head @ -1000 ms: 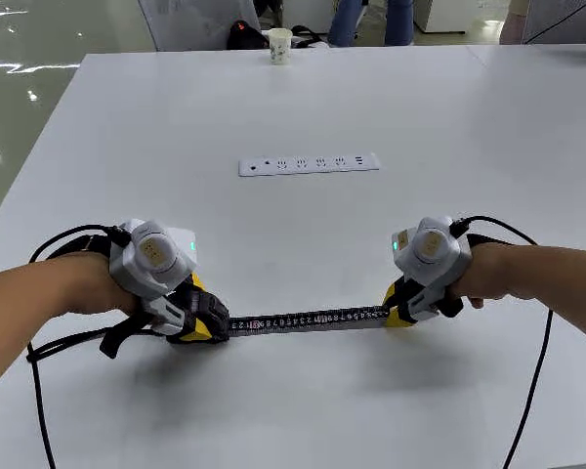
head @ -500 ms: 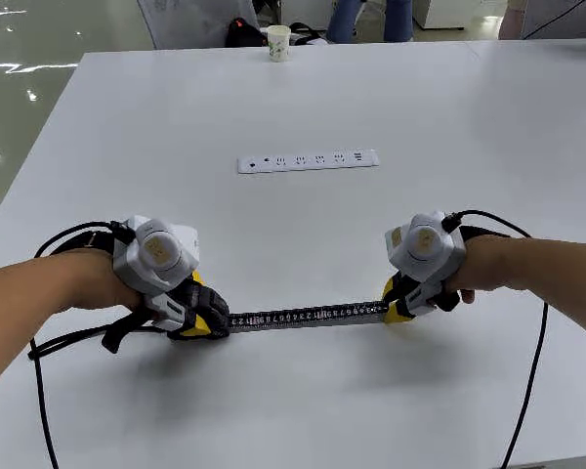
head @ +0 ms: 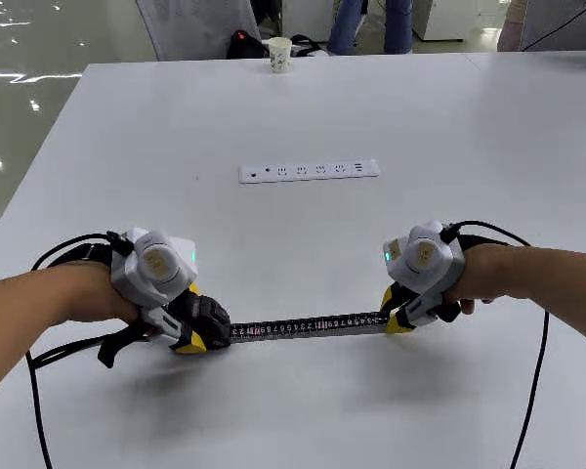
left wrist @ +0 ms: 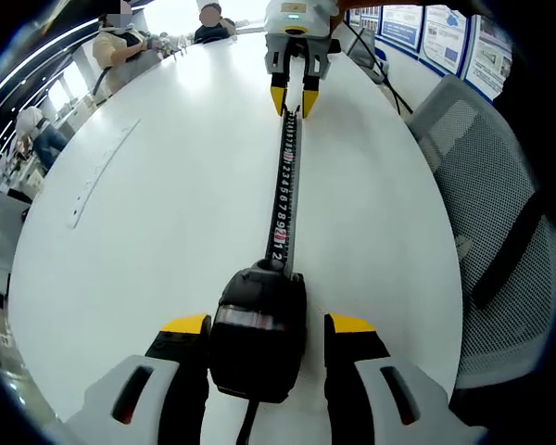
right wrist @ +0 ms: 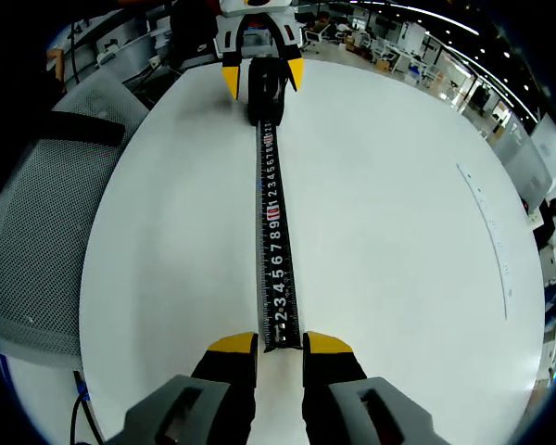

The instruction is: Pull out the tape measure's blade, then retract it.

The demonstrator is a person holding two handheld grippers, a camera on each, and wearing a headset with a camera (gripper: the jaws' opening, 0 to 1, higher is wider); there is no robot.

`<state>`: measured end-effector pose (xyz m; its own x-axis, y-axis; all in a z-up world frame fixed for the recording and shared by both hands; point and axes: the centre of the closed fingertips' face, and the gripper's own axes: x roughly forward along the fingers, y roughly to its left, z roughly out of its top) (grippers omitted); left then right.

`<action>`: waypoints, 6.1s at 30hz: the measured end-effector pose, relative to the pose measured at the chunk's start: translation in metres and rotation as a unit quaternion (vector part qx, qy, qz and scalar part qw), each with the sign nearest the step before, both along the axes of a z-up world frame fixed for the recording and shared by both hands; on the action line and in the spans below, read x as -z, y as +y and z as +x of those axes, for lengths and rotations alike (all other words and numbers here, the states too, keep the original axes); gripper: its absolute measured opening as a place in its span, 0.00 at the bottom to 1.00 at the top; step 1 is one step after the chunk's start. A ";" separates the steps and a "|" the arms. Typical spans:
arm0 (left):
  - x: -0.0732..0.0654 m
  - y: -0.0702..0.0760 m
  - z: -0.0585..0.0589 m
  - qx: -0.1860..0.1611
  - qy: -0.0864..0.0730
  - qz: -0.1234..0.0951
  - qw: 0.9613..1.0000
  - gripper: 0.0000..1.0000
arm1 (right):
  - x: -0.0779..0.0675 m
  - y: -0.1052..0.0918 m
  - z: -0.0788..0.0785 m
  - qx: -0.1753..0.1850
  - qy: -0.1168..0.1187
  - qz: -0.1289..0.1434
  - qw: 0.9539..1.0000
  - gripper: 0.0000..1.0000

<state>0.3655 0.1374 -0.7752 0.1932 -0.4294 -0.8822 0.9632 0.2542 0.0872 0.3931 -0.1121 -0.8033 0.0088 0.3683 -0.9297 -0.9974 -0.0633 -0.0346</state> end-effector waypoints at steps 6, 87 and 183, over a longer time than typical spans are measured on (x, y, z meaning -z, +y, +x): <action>0.001 0.002 -0.003 -0.005 0.005 -0.003 1.000 0.53 | -0.002 0.000 -0.003 -0.001 0.001 -0.001 1.000 0.21; -0.031 0.079 -0.034 -0.363 -0.082 -0.239 0.897 0.99 | -0.043 -0.059 -0.036 0.326 -0.042 0.239 0.914 0.99; -0.051 0.023 -0.055 -0.354 -0.086 -0.238 0.900 0.99 | -0.076 -0.069 -0.050 0.234 -0.070 0.165 0.956 0.99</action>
